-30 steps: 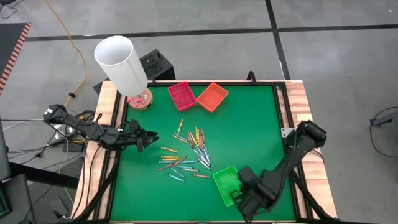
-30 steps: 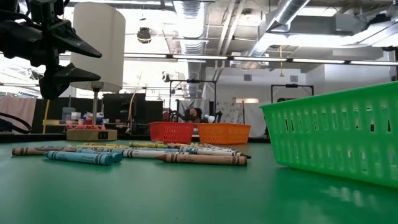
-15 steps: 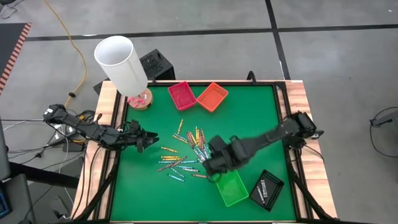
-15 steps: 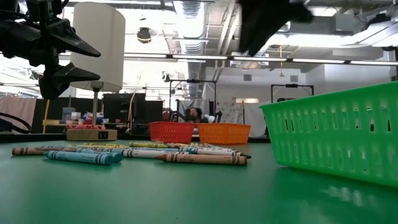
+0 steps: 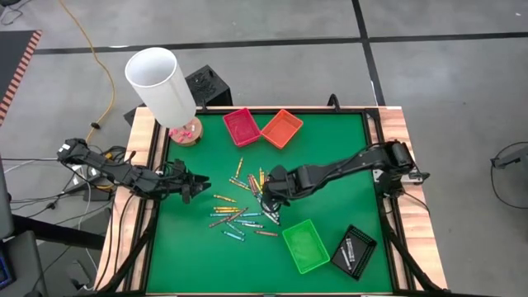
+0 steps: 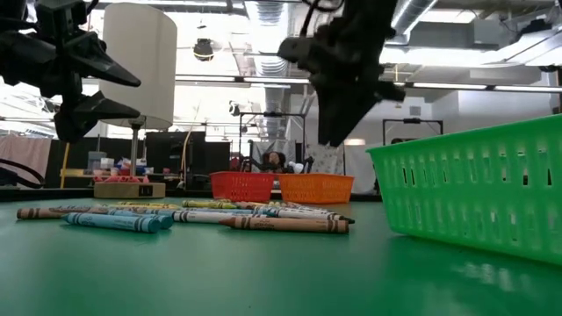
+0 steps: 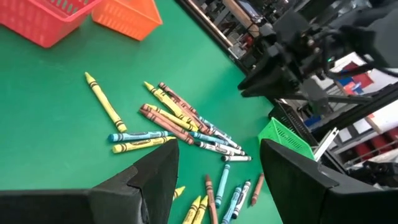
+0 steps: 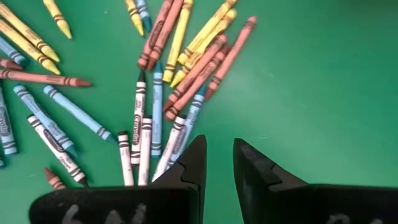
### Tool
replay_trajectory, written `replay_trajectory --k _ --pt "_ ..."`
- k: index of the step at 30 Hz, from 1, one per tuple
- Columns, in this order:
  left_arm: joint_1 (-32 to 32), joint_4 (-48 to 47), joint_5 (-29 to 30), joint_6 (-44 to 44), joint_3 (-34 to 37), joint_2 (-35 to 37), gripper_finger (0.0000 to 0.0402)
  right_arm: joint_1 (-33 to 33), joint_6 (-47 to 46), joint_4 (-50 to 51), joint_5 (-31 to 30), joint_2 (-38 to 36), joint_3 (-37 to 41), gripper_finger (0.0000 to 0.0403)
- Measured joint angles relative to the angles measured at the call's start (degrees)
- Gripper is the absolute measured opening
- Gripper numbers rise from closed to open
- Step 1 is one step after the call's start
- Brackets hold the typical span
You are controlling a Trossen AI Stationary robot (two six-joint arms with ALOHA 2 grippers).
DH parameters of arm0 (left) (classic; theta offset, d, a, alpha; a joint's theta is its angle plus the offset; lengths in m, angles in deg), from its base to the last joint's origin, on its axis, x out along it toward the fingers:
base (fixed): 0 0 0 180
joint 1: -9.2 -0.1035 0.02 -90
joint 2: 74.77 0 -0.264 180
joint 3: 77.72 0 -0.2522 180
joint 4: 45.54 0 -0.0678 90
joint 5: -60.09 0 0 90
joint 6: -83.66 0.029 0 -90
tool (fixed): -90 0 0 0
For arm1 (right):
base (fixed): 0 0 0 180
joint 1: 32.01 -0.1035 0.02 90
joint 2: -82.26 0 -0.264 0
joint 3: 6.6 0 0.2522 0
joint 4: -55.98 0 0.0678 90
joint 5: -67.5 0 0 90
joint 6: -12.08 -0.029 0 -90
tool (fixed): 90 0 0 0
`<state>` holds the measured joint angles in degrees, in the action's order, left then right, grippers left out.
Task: Sort crayons
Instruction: Put the green crayon into the green bin
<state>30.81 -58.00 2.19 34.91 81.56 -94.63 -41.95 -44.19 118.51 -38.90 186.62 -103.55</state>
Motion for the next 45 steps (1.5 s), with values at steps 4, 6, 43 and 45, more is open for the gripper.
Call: replay_trajectory --k 4,6,43,45 --pt "0.0 -0.7 0.1 -0.1 0.0 0.0 0.0215 0.4 0.8 -6.0 0.2 0.0 4.0 0.0077" --pt "0.0 -0.7 0.1 -0.1 0.0 0.0 0.0215 0.4 1.4 -10.1 0.2 0.0 5.9 0.0077" --pt "0.0 -1.7 0.3 -0.4 0.0 0.0 0.0215 0.2 5.3 -23.4 -0.8 7.2 10.1 0.0077" --pt "0.0 -2.0 0.3 -0.5 0.0 0.0 0.0215 0.2 5.4 -23.1 -1.0 7.1 10.1 0.0077"
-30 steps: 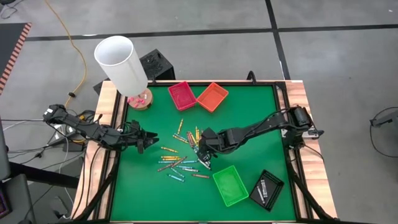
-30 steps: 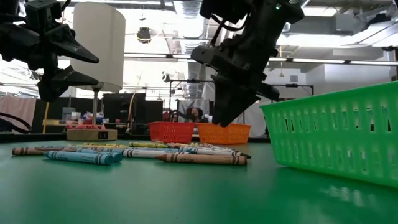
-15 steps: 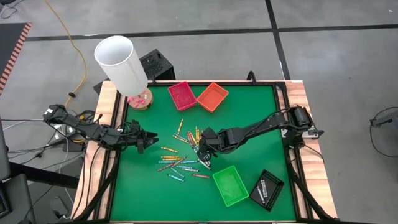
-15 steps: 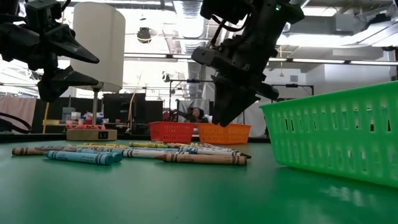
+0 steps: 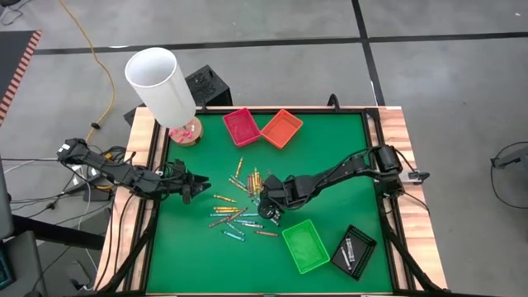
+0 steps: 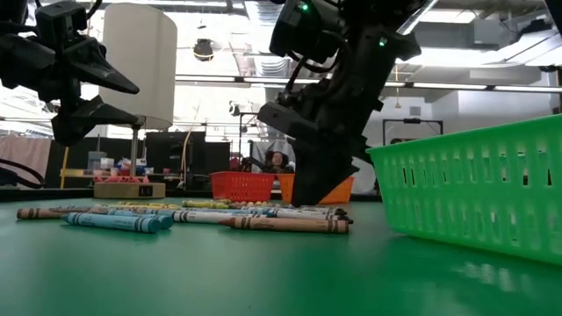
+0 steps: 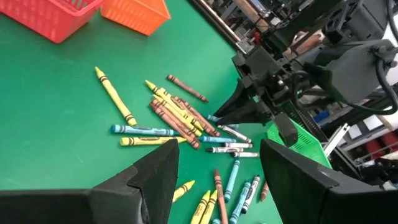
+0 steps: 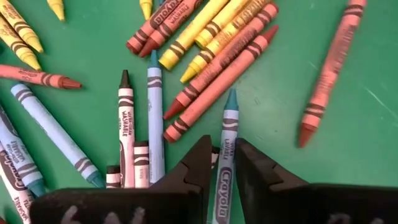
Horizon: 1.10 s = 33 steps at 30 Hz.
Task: Sort crayons
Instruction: Put the green crayon into the green bin
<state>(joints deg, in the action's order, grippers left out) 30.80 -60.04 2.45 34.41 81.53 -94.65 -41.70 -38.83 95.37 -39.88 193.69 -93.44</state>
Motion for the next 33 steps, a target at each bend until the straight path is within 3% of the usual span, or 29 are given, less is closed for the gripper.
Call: replay_trajectory --k 22,30,33 --pt "0.0 0.1 1.3 0.3 0.0 0.0 0.0215 0.0 -0.6 7.8 0.4 -0.2 0.1 0.0074" --pt "0.0 0.1 1.3 0.3 0.0 0.0 0.0215 0.0 -1.4 8.3 1.8 -0.2 0.1 0.0009" --pt "0.0 0.1 1.3 0.3 0.0 0.0 0.0215 0.0 -1.5 8.3 1.8 -0.2 0.1 0.0007"
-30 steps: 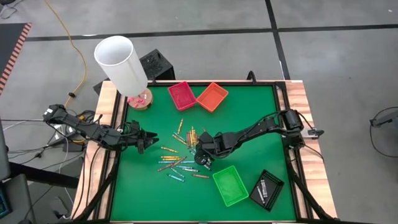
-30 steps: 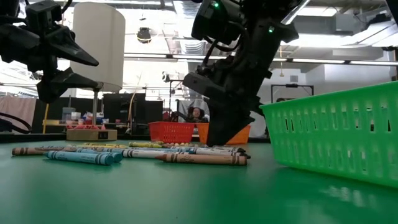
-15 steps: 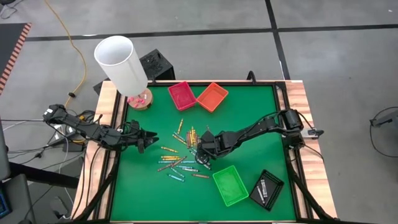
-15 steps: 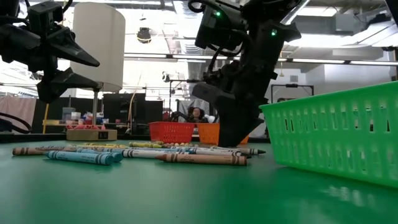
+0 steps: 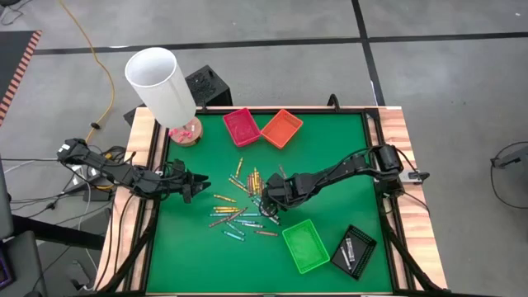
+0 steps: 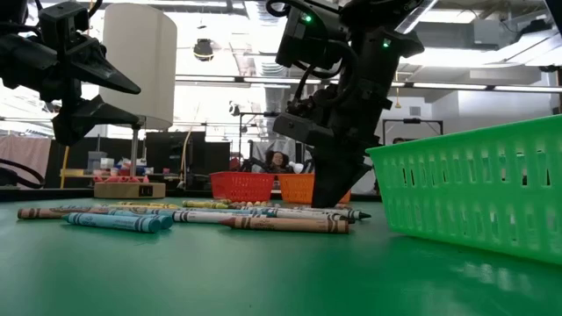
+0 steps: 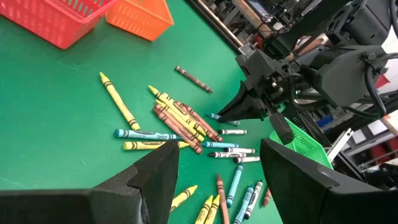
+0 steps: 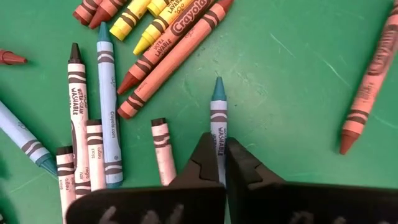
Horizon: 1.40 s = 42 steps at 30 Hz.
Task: Sort crayons
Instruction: Put the green crayon into the green bin
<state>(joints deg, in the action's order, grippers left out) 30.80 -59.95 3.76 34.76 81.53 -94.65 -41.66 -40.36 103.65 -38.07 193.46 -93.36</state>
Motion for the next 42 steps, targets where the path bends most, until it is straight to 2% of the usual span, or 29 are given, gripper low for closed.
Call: replay_trajectory --k 10,18,23,35,42 --pt "0.0 0.0 0.3 0.1 0.0 0.0 0.0215 -0.1 2.7 4.8 -1.0 0.5 -6.3 0.0002" --pt "0.0 0.0 0.5 0.4 0.0 0.0 0.0215 -0.7 3.4 14.2 -4.9 0.4 -13.6 0.0001" --pt "0.0 0.0 0.6 0.4 0.0 0.0 0.0215 -2.4 3.4 18.4 -5.3 0.3 -18.5 0.0000" --pt "0.0 0.1 1.2 0.8 0.0 0.0 0.0215 -11.4 3.1 19.9 -3.1 0.2 -27.0 0.0000" --pt "0.0 0.1 1.5 1.0 0.0 0.0 0.0215 -19.2 -4.7 23.0 -1.9 0.2 -29.4 0.0000"
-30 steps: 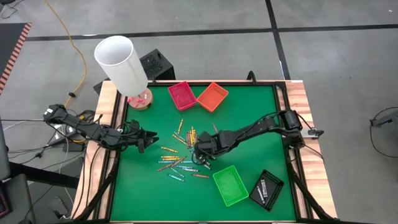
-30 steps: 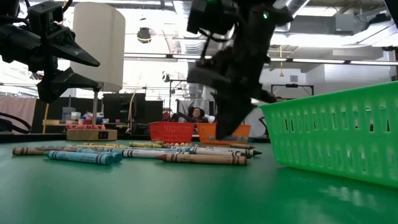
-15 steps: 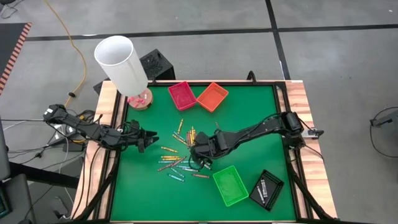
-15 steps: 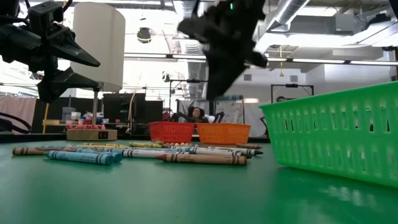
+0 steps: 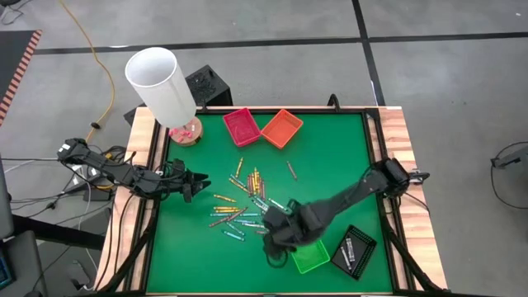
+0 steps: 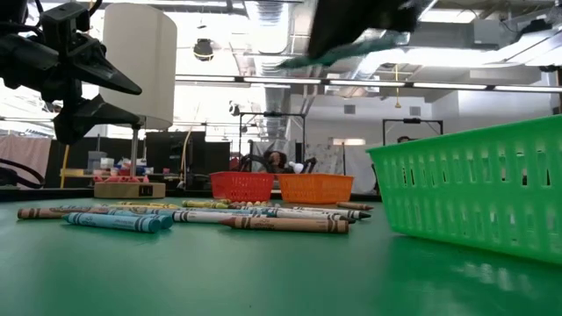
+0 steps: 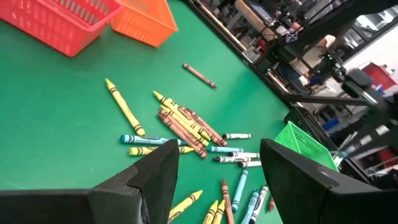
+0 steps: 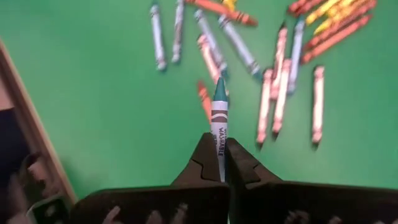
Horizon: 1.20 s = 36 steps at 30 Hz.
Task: Sort crayons
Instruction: Put the green crayon into the green bin
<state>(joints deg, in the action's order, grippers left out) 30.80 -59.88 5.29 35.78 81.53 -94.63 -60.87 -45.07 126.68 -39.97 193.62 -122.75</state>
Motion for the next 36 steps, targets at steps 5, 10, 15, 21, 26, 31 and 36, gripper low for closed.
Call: replay_trajectory --k 5,10,15,21,26,31,36 --pt "0.0 0.0 0.0 -0.9 0.0 0.0 0.0215 -5.7 -11.8 5.0 -0.4 0.0 0.0 0.0000" --pt "0.0 0.0 0.0 -1.3 0.0 0.0 0.0215 -10.2 -23.5 9.7 -2.4 0.4 0.1 0.0000" --pt "0.0 0.0 0.7 -0.9 0.0 0.0 0.0215 -12.9 -34.9 12.0 -7.5 0.3 2.1 0.0000" --pt "0.0 -0.1 1.3 -0.9 0.0 0.0 0.0215 -13.2 -43.9 11.2 -7.9 0.3 7.4 0.0000" --pt "0.0 -0.3 1.3 -0.9 0.0 0.0 0.0215 -12.5 -45.0 9.4 -7.5 0.4 9.8 0.0000" --pt "0.0 -0.4 1.3 -0.7 0.0 0.0 0.0215 -11.7 -45.0 5.8 -5.8 0.4 12.8 0.0000" --pt "0.0 -0.7 1.3 -0.7 0.0 0.0 0.0215 -11.1 -45.0 2.0 -4.2 0.4 16.3 0.0000"
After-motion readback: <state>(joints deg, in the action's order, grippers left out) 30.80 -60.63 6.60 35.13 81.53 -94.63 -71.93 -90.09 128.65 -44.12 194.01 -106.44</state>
